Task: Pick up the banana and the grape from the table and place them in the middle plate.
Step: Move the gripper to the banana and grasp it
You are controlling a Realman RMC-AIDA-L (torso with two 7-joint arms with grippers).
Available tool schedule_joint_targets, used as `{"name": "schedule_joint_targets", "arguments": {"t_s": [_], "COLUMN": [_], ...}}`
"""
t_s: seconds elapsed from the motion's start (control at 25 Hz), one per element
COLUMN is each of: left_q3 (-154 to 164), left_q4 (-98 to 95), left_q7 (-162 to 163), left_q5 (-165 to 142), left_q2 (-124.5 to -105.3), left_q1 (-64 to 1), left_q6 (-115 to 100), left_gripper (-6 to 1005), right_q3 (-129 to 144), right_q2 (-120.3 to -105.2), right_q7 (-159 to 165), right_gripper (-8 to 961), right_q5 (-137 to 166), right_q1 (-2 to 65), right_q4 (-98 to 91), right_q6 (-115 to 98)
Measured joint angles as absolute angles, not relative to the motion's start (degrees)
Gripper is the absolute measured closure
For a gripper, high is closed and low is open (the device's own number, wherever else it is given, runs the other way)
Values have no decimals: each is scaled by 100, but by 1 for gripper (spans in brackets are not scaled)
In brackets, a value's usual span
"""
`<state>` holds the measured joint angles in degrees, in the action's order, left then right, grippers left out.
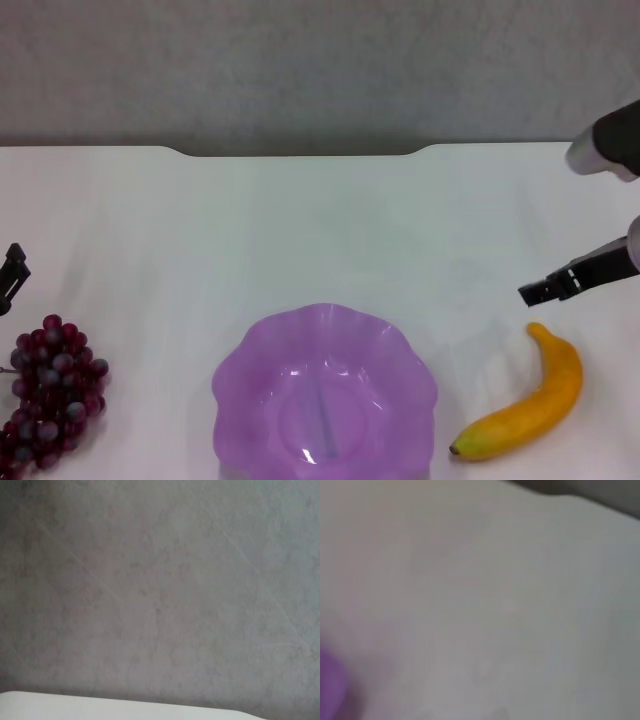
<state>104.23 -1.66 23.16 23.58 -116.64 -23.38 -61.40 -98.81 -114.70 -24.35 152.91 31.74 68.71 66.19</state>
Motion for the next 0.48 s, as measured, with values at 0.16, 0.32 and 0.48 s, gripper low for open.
{"name": "schedule_joint_targets", "arguments": {"t_s": [0.16, 0.32, 0.48], "left_q3": [10424, 10424, 10424], "left_q4": [-170, -174, -180], "left_q7": [2285, 2284, 2284], "left_q5": [2361, 2390, 2391], "left_q2": [-11666, -11668, -11670], "left_q1": [-2352, -2360, -2368], "left_q6": [-6138, -6135, -6134], "left_gripper": [135, 135, 135], "right_q3": [-9875, -9879, -10055], "right_q2": [-11481, -11465, -11449], "right_q7": [-2329, -2271, -2420], "right_gripper": [69, 65, 65], "right_q5": [15230, 15022, 14714], "right_q1": [3134, 3132, 3413], "right_q4": [6834, 6570, 5966], "right_q6": [6385, 6140, 6147]}}
